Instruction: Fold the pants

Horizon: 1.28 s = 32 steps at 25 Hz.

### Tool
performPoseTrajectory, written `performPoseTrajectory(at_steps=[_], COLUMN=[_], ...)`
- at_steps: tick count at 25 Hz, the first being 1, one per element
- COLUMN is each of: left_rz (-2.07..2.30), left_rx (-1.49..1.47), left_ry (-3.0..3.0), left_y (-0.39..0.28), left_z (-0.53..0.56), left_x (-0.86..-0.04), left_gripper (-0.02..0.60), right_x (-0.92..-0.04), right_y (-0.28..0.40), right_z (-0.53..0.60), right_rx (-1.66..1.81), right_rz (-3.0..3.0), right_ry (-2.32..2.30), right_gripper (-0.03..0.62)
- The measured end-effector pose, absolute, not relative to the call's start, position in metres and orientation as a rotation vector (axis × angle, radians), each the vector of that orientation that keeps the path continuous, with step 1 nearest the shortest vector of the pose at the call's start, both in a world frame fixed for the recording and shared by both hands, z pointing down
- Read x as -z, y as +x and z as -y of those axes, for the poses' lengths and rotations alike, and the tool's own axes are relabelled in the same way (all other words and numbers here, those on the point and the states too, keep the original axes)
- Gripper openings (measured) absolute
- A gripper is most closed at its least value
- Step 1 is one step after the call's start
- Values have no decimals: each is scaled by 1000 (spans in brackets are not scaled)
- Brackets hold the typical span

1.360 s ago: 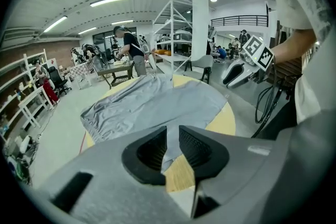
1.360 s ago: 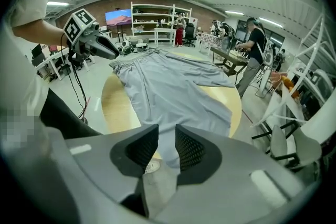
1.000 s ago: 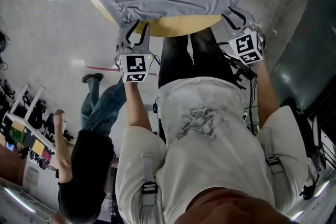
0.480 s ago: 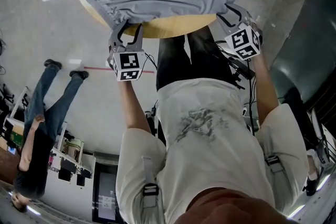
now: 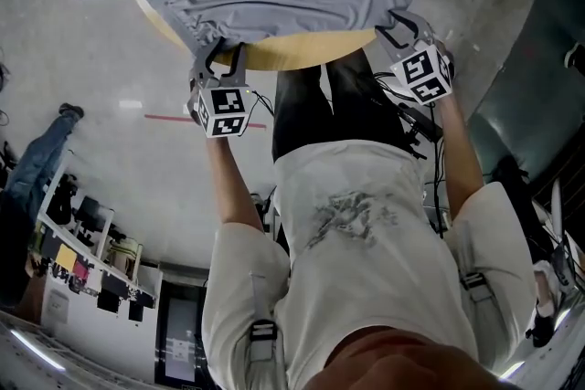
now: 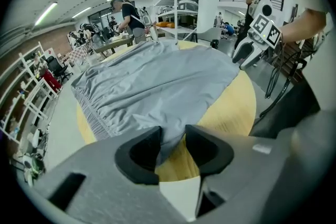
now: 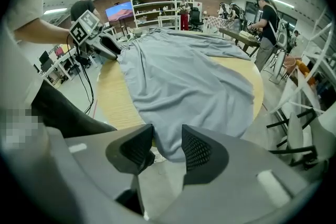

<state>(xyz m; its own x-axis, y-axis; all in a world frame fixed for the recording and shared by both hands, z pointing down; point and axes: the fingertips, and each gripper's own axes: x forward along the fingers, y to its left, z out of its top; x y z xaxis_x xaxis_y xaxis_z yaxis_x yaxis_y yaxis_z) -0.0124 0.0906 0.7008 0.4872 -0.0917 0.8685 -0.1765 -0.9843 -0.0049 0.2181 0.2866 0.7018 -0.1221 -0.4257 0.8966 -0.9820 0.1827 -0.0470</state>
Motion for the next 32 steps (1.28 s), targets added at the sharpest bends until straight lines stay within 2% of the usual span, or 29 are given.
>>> performPoseTrajectory(at_steps=[4, 7, 11, 32], left_rz=[280, 331, 364, 628], left_rx=[-1521, -1539, -1515, -1351], left_ry=[2633, 2642, 2611, 2556], left_y=[-10, -8, -8, -7], left_z=[-89, -85, -82, -99], left_x=[-704, -703, -700, -635], left_gripper=[114, 31, 23, 20], right_x=[-704, -702, -700, -635], right_y=[221, 226, 225, 255], right_z=[-284, -281, -275, -250], right_rx=[-888, -883, -876, -681], right_rz=[1693, 1699, 1700, 1781], right_ry=[1340, 1337, 1315, 1304], right_gripper=[158, 113, 28, 23])
